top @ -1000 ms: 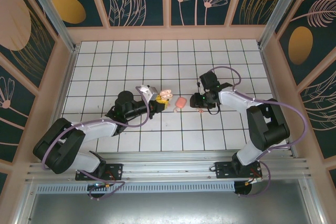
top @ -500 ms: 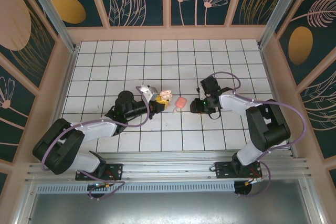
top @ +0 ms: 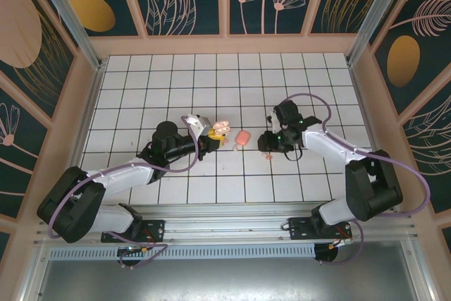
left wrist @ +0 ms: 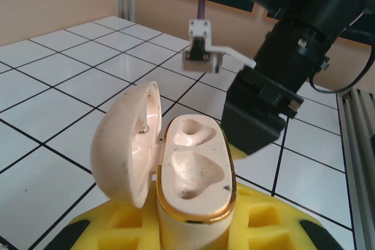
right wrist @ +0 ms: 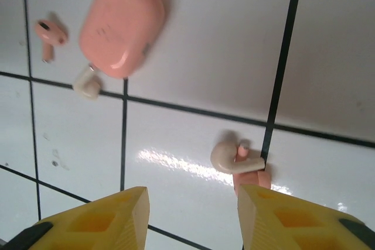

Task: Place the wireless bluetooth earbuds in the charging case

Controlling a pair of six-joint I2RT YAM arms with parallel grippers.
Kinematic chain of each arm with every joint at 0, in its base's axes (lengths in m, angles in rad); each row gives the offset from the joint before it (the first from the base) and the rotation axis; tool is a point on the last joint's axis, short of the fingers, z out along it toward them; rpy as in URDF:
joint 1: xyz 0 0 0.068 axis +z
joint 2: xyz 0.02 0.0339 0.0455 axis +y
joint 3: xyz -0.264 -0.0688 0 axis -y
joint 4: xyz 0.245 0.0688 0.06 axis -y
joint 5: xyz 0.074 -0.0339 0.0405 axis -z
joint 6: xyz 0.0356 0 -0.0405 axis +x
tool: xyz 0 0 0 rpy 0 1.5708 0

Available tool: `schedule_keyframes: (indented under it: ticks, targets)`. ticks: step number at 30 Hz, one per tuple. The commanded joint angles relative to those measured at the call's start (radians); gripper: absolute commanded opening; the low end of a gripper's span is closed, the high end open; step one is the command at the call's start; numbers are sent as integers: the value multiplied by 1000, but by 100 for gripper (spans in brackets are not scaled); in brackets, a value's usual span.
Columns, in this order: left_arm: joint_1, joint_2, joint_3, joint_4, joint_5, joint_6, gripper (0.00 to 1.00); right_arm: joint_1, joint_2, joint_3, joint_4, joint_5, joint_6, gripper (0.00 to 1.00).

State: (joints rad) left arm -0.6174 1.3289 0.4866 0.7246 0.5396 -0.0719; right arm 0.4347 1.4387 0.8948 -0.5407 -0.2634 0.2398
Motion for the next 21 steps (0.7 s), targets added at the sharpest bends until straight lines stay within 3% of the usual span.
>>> schedule_keyframes:
  ticks: [1, 4, 9, 21]
  targets:
    - [-4, -13, -3, 10, -2, 20, 19, 7, 15, 60, -88, 57, -99, 45]
    - [-4, -8, -4, 17, -3, 20, 19, 50, 67, 87, -114, 82, -221, 46]
    - [-4, -16, -11, 41, -5, 12, 20, 84, 158, 139, -140, 185, -294, 47]
    - [-4, -18, -6, 22, -17, 33, 19, 107, 281, 155, -168, 248, -300, 51]
